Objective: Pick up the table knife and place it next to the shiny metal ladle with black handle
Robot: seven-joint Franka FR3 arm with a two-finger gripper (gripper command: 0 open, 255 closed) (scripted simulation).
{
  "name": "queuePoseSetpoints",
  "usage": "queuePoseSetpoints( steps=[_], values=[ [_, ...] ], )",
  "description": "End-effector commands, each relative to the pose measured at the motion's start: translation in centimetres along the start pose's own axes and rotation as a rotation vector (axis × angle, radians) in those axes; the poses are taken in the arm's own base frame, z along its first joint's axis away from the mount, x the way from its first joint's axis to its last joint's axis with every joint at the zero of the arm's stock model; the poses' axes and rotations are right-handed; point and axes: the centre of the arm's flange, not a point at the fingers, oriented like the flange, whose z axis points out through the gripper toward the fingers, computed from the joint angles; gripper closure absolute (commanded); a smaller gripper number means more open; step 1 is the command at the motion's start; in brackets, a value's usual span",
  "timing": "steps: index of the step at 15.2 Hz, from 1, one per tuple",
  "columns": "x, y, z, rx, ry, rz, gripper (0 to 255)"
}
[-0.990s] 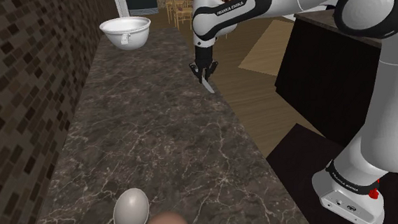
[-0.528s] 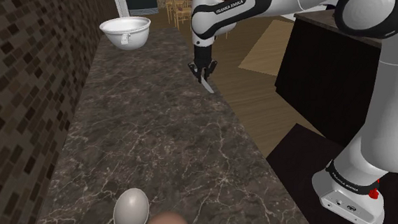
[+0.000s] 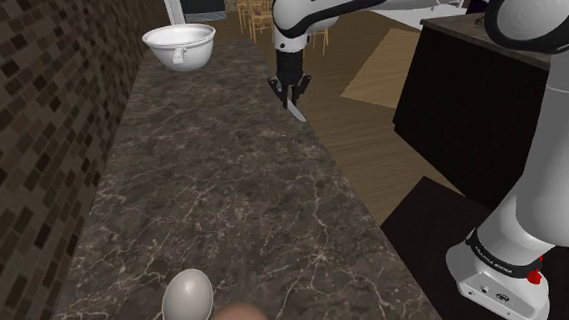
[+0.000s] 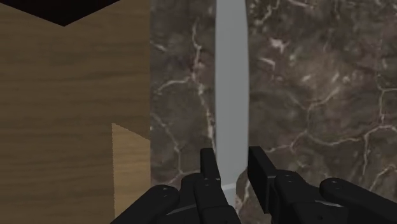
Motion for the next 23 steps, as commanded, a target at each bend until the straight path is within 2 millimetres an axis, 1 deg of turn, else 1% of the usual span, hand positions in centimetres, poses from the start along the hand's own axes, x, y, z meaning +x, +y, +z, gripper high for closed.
queuePoseSetpoints(
  steps=[1, 10, 11, 23],
  values=[
    [-0.1, 0.0, -1.1, 0.0, 0.0, 0.0, 255],
    [-0.5, -0.2, -5.8, 0.0, 0.0, 0.0, 255],
    [-0.5, -0.2, -5.9, 0.0, 0.0, 0.0, 255],
    [-11.9, -11.2, -4.4, 0.0, 0.0, 0.0, 255]
  ],
)
